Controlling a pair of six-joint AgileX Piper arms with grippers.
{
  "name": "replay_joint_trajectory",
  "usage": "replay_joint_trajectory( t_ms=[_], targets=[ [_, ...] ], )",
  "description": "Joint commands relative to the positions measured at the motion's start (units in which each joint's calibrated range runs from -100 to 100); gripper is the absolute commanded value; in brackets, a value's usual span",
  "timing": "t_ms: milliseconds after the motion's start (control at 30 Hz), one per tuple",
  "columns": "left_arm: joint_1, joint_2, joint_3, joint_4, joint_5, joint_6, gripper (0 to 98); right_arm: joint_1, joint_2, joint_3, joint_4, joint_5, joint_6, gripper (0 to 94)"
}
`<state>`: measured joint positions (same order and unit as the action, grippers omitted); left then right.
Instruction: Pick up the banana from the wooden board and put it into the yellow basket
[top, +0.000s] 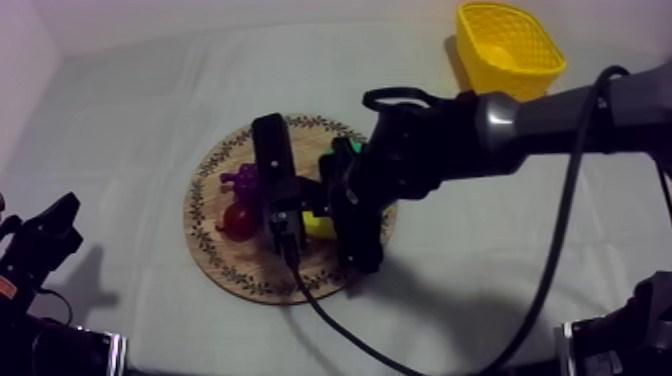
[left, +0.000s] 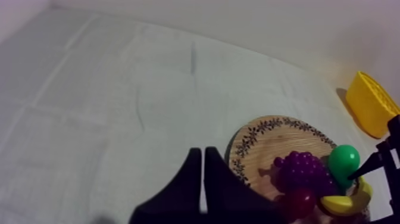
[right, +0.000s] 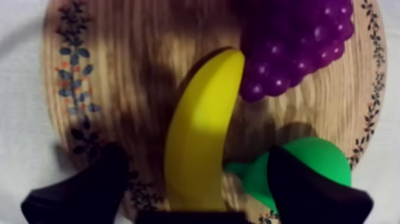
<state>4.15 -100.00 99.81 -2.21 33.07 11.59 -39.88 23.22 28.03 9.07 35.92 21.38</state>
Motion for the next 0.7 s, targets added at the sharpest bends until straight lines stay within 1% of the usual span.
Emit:
replay_joint_trajectory(
  t_ms=[0, 133, 233, 333, 433, 567, 667],
  targets=[
    [0.0, 0.0, 0.0, 0.04, 0.0, 0.0, 0.1, 0.2, 0.7, -0.3, -0.3, -0.5, 0.4, 51.9],
    [0.0, 0.0, 0.0, 0.04, 0.0, 0.0, 0.1, 0.6, 1.6, -0.3, -0.3, -1.3, 0.8, 34.5],
    [0.0, 0.0, 0.0, 0.04, 0.0, 0.0, 0.1, 0.5, 1.8, 0.2, -0.1, -2.1, 0.6, 25.5],
    [0.0, 0.0, 0.0, 0.04, 0.0, 0.0, 0.1, 0.2, 1.2, 1.2, 0.5, -2.4, 0.1, 22.5],
    [0.0, 0.0, 0.0, 0.04, 0.0, 0.0, 0.1, -0.2, -0.5, 2.5, 1.0, -2.4, -0.5, 21.5],
    [0.0, 0.0, 0.0, 0.04, 0.0, 0.0, 0.1, -0.3, -4.2, 3.6, 1.3, -0.1, -0.4, 20.9],
    [0.0, 0.0, 0.0, 0.04, 0.0, 0.0, 0.1, 0.4, -7.6, 3.6, 0.5, 2.3, 1.0, 20.5]
  ],
)
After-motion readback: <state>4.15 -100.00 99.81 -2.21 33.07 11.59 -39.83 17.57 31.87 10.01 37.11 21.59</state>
